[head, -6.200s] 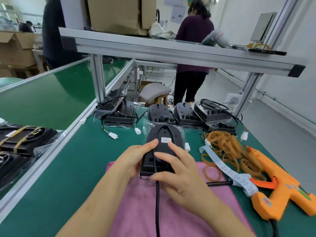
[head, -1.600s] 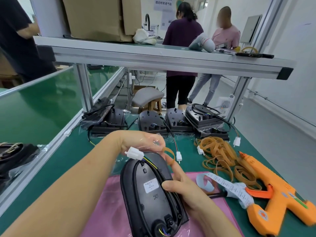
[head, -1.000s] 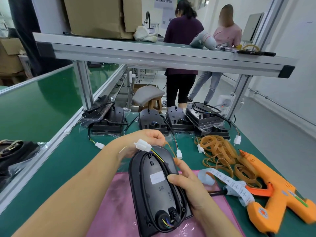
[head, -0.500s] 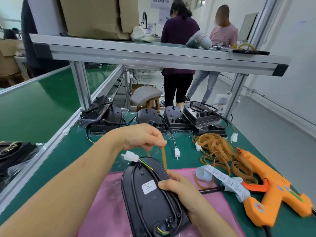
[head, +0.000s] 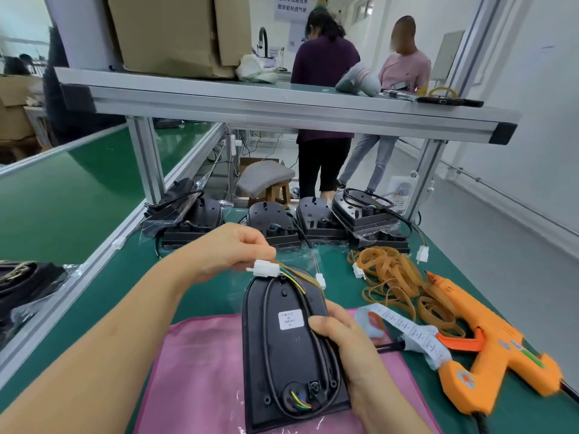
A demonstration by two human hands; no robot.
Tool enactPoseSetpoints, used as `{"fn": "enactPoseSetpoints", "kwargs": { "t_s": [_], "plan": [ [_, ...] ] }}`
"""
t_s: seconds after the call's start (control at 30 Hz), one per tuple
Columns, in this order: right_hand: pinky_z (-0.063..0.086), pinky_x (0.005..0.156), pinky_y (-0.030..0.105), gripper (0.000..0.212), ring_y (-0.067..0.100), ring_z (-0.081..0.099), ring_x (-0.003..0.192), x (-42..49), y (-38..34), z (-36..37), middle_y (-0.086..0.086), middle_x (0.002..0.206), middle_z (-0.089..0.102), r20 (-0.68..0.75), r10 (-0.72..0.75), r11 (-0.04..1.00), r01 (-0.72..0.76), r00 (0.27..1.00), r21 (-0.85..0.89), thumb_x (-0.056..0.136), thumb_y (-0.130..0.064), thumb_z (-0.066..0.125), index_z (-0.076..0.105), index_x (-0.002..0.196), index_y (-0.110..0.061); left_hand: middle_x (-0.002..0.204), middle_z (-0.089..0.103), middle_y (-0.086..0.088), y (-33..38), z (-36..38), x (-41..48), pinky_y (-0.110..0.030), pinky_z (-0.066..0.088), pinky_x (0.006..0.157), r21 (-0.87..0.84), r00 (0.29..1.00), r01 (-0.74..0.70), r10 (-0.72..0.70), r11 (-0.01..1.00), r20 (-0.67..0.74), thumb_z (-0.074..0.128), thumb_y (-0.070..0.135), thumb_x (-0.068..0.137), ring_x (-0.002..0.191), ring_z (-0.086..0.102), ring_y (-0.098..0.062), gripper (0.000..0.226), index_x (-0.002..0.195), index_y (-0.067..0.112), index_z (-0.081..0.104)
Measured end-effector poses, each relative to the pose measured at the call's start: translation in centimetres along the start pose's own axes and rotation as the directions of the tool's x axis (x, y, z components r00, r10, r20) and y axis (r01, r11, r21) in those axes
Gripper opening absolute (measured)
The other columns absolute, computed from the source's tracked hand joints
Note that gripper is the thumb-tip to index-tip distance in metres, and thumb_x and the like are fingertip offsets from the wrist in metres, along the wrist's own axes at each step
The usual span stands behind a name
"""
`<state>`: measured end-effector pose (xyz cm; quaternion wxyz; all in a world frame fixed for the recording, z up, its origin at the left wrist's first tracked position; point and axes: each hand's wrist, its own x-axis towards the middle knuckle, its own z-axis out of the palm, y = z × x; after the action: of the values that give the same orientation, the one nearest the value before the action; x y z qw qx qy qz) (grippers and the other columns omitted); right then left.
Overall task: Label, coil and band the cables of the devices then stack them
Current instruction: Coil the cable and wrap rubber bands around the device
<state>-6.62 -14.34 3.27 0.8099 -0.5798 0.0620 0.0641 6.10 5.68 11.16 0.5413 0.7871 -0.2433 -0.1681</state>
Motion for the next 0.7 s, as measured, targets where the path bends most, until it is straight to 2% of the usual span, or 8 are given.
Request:
{"fn": "enactPoseSetpoints", "kwargs": {
  "t_s": [0.1,0.17,0.23,0.3,0.4,0.53,0.63,0.7],
  "plan": [
    [0.055,0.059,0.030,0.048,0.028,0.070,0.079,-0.2,-0.5,-0.2,0.020,0.099,0.072,0.000,-0.020,0.999,0.020,1.000,0.026,0.056,-0.018,0.071,0.071,0.104,-0.013,0.052,0.028,-0.002,-1.3,0.1,-1.1,-0.015,0.048,0.057,-0.179,0.999,0.034,-0.037,0.983,-0.013,0.072,0.031,0.076,0.042,0.024,-0.008,0.022,0.059,0.018,0.064],
    [0.055,0.058,0.031,0.046,0.028,0.070,0.078,-0.4,-0.6,-0.3,0.018,0.097,0.073,-0.010,-0.016,1.000,0.016,1.000,0.008,0.059,-0.017,0.069,0.070,0.105,-0.013,0.054,0.029,0.005,-1.9,0.5,-1.9,-0.012,0.043,0.050,-0.261,0.998,0.069,-0.067,0.963,0.014,0.071,0.028,0.077,0.044,0.023,-0.004,0.026,0.054,0.021,0.060],
    [0.055,0.060,0.031,0.047,0.028,0.071,0.080,-0.5,-0.6,-0.4,0.015,0.097,0.074,-0.032,-0.009,1.000,0.008,0.999,-0.027,0.059,-0.017,0.069,0.070,0.106,-0.015,0.053,0.038,0.008,-2.4,0.9,-2.6,-0.010,0.042,0.050,-0.291,0.996,0.083,-0.076,0.953,0.035,0.077,0.014,0.074,0.043,0.030,-0.003,0.027,0.060,0.021,0.055],
    [0.055,0.061,0.030,0.047,0.026,0.072,0.081,-0.7,-0.3,-0.2,0.011,0.096,0.075,-0.052,-0.003,0.997,0.000,0.999,-0.072,0.059,-0.018,0.069,0.070,0.106,-0.019,0.054,0.044,0.010,-2.5,1.5,-3.0,-0.012,0.044,0.051,-0.204,0.997,0.071,-0.076,0.977,-0.019,0.069,0.012,0.076,0.048,0.039,-0.003,0.020,0.067,0.016,0.051],
    [0.053,0.055,0.024,0.048,0.019,0.073,0.072,-0.9,0.0,0.2,0.008,0.088,0.076,-0.063,0.000,0.993,-0.007,0.998,-0.115,0.058,-0.017,0.069,0.068,0.106,-0.021,0.052,0.045,0.009,-2.1,2.3,-2.5,-0.026,0.052,0.052,0.108,0.966,0.038,-0.009,0.993,-0.258,0.063,0.005,0.087,0.051,0.044,-0.008,0.024,0.071,0.017,0.049],
    [0.053,0.054,0.024,0.049,0.020,0.072,0.070,-0.7,-0.1,0.9,0.008,0.088,0.076,-0.052,0.019,0.990,-0.026,0.998,-0.137,0.061,-0.017,0.069,0.064,0.110,-0.020,0.053,0.050,0.005,-1.9,4.1,-2.2,-0.043,0.053,0.058,0.334,0.806,-0.006,0.202,0.943,-0.556,0.053,0.025,0.095,0.056,0.048,-0.025,0.021,0.078,0.024,0.041],
    [0.054,0.056,0.026,0.051,0.022,0.072,0.072,-0.6,-0.1,1.0,0.009,0.089,0.076,-0.067,0.033,0.990,-0.042,0.997,-0.134,0.061,-0.018,0.070,0.063,0.111,-0.020,0.051,0.048,0.004,-1.6,5.1,-2.5,-0.035,0.037,0.049,0.531,0.638,-0.021,0.420,0.847,-0.646,0.043,0.039,0.096,0.053,0.049,-0.031,0.020,0.082,0.025,0.037],
    [0.054,0.057,0.027,0.049,0.023,0.072,0.073,-0.5,-0.1,0.9,0.010,0.091,0.075,-0.068,0.040,0.991,-0.048,0.997,-0.126,0.061,-0.019,0.070,0.064,0.110,-0.020,0.049,0.049,0.002,-1.1,5.2,-2.8,-0.034,0.038,0.049,0.572,0.561,-0.061,0.502,0.818,-0.658,0.040,0.043,0.095,0.048,0.049,-0.032,0.025,0.085,0.021,0.045]
  ]
}}
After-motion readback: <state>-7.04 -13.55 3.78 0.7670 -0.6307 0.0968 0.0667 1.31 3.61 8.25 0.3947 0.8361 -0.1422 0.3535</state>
